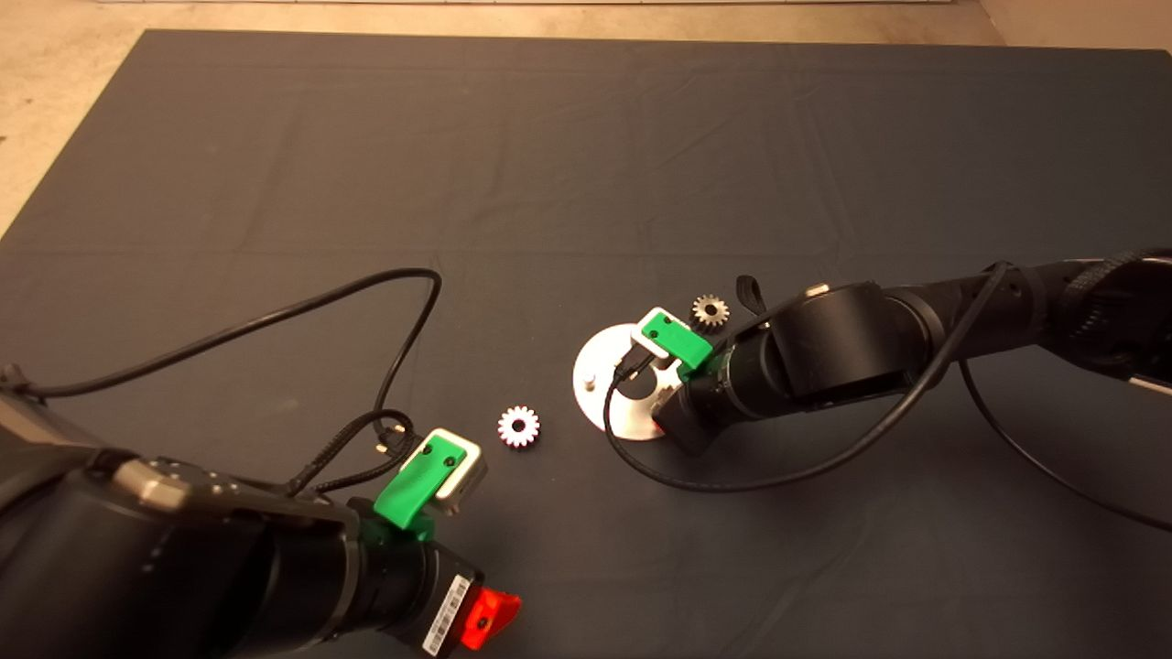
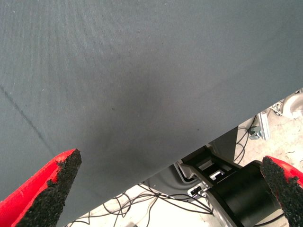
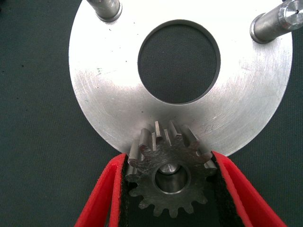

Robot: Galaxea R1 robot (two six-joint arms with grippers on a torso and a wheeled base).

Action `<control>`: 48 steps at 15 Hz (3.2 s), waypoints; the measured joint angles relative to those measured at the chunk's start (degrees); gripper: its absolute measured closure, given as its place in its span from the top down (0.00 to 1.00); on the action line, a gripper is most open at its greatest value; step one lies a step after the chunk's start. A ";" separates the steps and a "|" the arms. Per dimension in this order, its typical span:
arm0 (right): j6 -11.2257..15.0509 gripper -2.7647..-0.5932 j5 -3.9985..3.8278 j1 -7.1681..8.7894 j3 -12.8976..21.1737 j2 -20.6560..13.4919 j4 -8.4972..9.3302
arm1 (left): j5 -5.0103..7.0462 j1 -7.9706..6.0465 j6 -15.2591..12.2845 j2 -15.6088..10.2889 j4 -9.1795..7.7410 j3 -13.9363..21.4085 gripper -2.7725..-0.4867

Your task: Install three planetary gears onto the carrier pins

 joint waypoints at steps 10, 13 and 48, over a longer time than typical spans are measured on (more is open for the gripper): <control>0.00 0.18 0.02 0.00 0.00 -0.05 0.00 | 0.00 0.00 -0.22 -0.02 0.00 0.00 0.99; 0.00 0.21 0.02 0.00 0.00 -0.07 0.00 | 0.00 0.00 -0.22 -0.02 0.00 0.00 0.99; -12.57 0.59 -1.29 11.94 -19.79 -0.85 11.64 | 0.00 -0.78 -0.24 0.00 0.00 0.00 0.99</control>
